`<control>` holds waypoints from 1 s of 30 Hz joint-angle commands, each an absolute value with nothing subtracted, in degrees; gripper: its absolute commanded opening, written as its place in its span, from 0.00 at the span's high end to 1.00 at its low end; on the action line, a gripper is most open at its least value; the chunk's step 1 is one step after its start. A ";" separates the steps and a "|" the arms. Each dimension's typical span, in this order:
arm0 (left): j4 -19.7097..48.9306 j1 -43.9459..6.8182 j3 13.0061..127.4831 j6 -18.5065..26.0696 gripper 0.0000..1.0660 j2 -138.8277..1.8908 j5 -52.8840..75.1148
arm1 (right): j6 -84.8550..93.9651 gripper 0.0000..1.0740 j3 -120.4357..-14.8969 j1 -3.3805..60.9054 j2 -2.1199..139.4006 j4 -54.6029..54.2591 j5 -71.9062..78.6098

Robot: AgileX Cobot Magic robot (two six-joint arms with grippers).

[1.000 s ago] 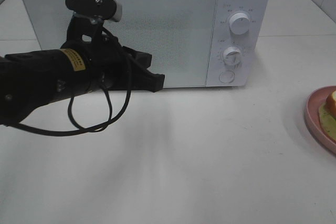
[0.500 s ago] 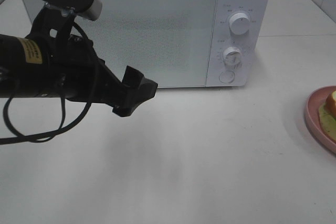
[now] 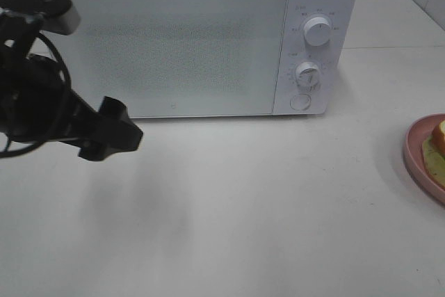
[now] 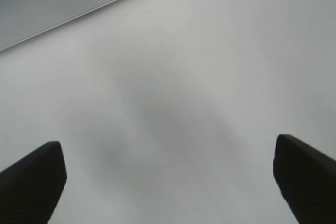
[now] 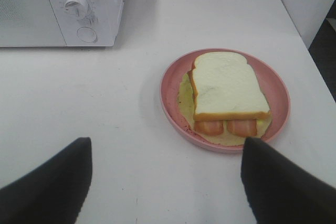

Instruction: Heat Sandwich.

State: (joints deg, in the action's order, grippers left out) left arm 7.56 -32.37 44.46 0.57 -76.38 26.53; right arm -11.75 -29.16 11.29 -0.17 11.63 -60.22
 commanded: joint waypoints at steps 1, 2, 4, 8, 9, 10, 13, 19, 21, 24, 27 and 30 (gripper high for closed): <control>7.68 -26.53 46.52 0.52 0.05 -75.52 33.98 | -11.06 0.29 -28.99 10.94 -1.60 11.86 -60.10; 7.62 -24.64 46.87 0.52 0.05 -75.52 35.70 | -11.06 0.29 -28.99 10.94 -1.60 11.86 -60.10; 7.62 -23.15 47.04 0.52 0.05 -75.52 36.96 | -11.06 0.29 -28.99 10.94 -1.60 11.86 -60.10; 7.51 -16.90 47.04 0.52 0.05 -75.52 42.86 | -11.06 0.29 -28.99 10.94 -1.60 11.86 -60.10; 7.33 -15.81 47.04 0.52 0.05 -75.52 44.06 | -11.06 0.29 -28.99 10.94 -1.60 11.86 -60.10; 7.33 -13.35 47.04 0.52 0.05 -75.52 46.70 | -11.06 0.29 -28.99 10.94 -1.60 11.86 -60.10; 7.33 -11.17 47.04 0.86 0.05 -75.52 49.68 | -11.06 0.29 -28.99 10.94 -1.60 11.86 -60.10; 5.50 -8.19 46.98 0.86 0.05 -72.82 58.33 | -11.06 0.29 -28.99 10.94 -1.60 11.86 -60.10; 4.93 -8.19 46.93 0.80 0.05 -70.59 60.10 | -11.06 0.29 -28.99 10.94 -1.60 11.86 -60.10; 4.41 -8.19 46.93 0.69 0.05 -65.95 62.97 | -11.06 0.29 -28.99 10.94 -1.60 11.86 -60.10; 3.95 -8.19 46.93 0.46 0.05 -59.87 64.00 | -11.06 0.29 -28.99 10.94 -1.60 11.86 -60.10; 2.75 -8.19 45.95 0.52 0.05 -54.14 63.77 | -11.06 0.29 -28.99 10.94 -1.60 11.86 -60.10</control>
State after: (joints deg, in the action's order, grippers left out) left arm 3.72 -8.31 46.52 0.80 -56.95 63.31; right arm -11.75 -29.16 11.29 -0.17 11.63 -60.22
